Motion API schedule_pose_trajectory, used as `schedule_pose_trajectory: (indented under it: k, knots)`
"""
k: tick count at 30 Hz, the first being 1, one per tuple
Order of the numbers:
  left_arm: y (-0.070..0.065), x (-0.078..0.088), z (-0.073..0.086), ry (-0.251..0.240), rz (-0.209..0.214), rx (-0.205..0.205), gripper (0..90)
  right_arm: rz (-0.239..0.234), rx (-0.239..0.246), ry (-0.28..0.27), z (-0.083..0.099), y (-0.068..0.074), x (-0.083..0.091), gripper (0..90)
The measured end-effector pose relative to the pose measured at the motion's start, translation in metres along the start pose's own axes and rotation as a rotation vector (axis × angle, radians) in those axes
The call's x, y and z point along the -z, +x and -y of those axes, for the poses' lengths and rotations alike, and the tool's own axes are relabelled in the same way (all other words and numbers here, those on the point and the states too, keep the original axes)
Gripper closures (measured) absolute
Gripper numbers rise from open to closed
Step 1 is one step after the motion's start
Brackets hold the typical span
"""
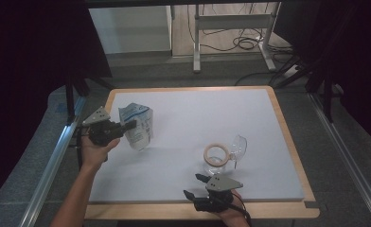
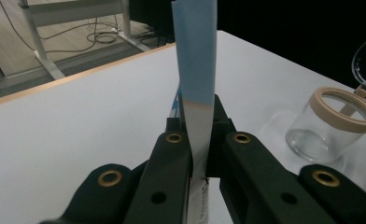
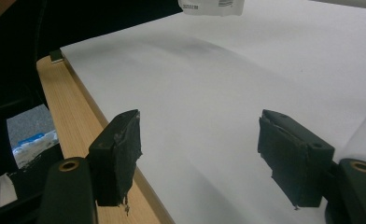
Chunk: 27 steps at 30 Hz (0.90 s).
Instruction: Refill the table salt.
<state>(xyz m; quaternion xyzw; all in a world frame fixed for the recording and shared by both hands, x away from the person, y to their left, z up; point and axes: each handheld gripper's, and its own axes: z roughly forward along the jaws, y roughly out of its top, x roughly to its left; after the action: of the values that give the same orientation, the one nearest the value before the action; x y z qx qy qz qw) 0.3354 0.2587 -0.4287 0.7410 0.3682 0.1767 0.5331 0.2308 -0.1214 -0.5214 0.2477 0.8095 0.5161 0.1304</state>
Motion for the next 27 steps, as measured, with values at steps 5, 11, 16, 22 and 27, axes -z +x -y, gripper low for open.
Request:
schedule_pose_trajectory:
  k: [5, 11, 16, 22, 27]
  knots:
    - [-0.003, 0.003, -0.003, -0.008, 0.004, -0.004, 90.0, 0.002, 0.004, -0.001, 0.000, 0.000, -0.001, 30.6]
    - [-0.009, 0.006, -0.004, -0.008, 0.014, -0.010, 90.0, 0.008, -0.002, 0.001, 0.000, -0.002, 0.001, 30.5]
    - [-0.011, 0.008, -0.004, -0.008, 0.026, -0.009, 90.0, 0.011, 0.001, 0.004, 0.000, -0.003, 0.001, 30.1]
    - [-0.014, 0.010, -0.004, -0.007, 0.035, -0.014, 90.0, 0.008, 0.002, 0.009, 0.001, -0.002, -0.002, 29.5]
    - [-0.017, 0.011, -0.003, -0.006, 0.041, -0.024, 90.0, 0.006, 0.006, 0.013, 0.000, -0.001, -0.006, 29.0]
